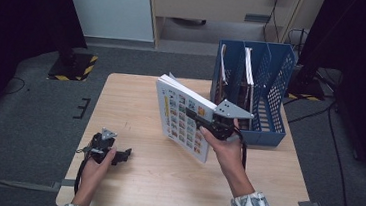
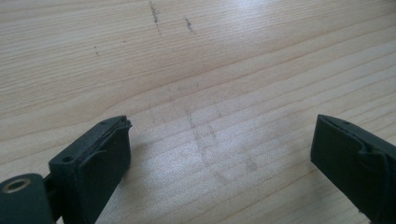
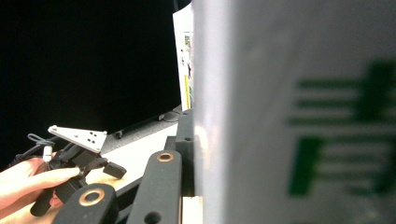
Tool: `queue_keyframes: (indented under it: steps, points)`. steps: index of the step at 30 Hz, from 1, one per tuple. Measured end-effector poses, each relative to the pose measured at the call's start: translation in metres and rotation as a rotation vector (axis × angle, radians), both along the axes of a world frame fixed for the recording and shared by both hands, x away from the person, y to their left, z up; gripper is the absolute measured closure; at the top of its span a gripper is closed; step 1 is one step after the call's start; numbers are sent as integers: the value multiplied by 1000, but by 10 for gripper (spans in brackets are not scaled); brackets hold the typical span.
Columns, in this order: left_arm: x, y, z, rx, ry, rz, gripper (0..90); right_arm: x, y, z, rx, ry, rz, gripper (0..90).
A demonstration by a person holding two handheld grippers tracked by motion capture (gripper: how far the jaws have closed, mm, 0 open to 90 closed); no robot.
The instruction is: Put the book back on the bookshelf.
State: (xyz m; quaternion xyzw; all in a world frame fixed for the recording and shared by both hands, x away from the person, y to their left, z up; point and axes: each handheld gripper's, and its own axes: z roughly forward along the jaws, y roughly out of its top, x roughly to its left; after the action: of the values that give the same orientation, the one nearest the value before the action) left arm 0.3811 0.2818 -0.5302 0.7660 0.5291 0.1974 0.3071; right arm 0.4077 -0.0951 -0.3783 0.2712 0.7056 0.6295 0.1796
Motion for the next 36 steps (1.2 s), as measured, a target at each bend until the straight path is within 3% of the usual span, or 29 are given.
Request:
queue_keyframes:
  steps: [36]
  points:
    - [0,-3,-4,29,-11,-12,23,-19,-37,3,-11,0,-17,738]
